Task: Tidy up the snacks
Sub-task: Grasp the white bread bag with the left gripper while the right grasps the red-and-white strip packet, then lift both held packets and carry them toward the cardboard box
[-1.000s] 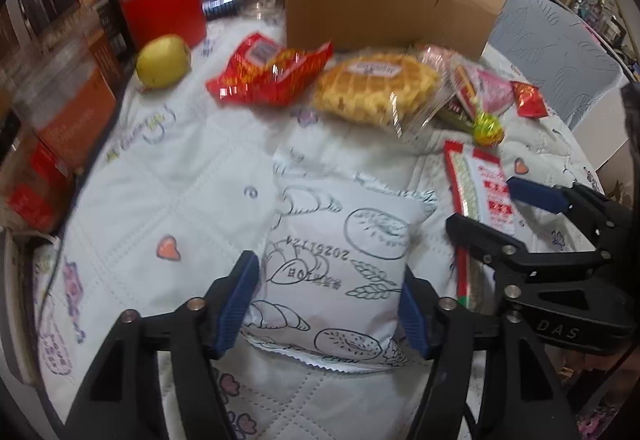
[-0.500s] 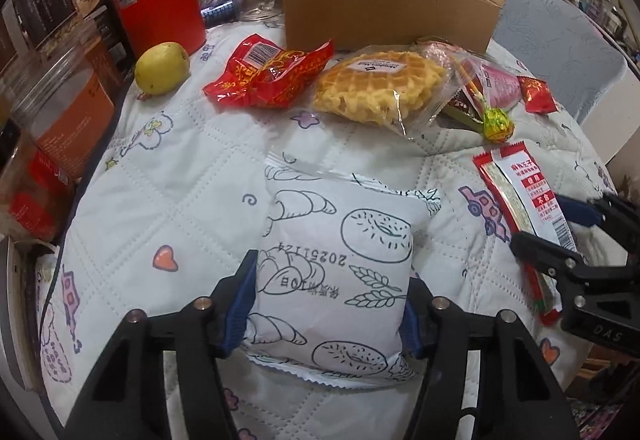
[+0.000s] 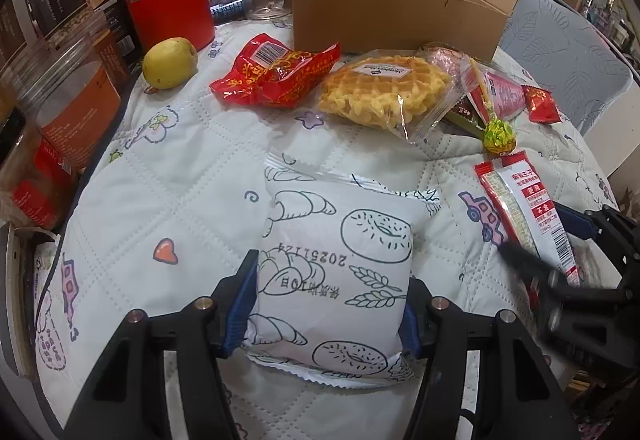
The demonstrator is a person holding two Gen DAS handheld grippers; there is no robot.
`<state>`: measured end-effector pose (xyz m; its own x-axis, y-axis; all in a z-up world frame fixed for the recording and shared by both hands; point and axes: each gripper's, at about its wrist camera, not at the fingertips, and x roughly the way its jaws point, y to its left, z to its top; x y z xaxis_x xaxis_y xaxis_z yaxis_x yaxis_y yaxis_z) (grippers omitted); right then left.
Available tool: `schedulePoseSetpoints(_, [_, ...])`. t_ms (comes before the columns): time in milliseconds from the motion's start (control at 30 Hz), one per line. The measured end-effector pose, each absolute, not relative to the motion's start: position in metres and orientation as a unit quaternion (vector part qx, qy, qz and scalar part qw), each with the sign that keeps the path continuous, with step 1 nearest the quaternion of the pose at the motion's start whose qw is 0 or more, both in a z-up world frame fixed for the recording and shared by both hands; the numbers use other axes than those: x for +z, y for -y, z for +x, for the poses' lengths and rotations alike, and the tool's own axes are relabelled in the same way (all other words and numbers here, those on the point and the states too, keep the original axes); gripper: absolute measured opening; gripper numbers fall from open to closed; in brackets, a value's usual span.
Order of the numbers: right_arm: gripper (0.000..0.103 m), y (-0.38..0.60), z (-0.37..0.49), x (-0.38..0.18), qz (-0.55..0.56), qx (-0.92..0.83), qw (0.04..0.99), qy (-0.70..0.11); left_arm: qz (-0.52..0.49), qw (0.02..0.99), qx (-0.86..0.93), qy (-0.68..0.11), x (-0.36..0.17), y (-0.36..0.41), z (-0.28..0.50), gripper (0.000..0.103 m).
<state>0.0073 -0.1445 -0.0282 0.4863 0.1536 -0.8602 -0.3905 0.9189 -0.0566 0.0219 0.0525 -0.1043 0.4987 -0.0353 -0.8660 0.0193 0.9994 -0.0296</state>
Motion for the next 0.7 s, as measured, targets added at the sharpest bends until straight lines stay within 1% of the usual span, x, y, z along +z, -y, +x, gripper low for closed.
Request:
schedulePoseSetpoints(33, [0.050, 0.146, 0.008, -0.027, -0.120, 0.160, 0.853, -0.482, -0.009, 0.866, -0.016, -0.500, -0.104, -0.053, 0.022, 0.058])
schedulePoseSetpoints(200, [0.045, 0.149, 0.009, -0.025, -0.118, 0.169, 0.853, -0.480, -0.013, 0.868, -0.018, -0.496, -0.099, -0.052, 0.019, 0.057])
schedulePoseSetpoints(700, [0.045, 0.176, -0.013, -0.001, -0.051, 0.194, 0.861, -0.468, 0.000, 0.887, -0.042, -0.459, -0.070, -0.030, 0.002, 0.057])
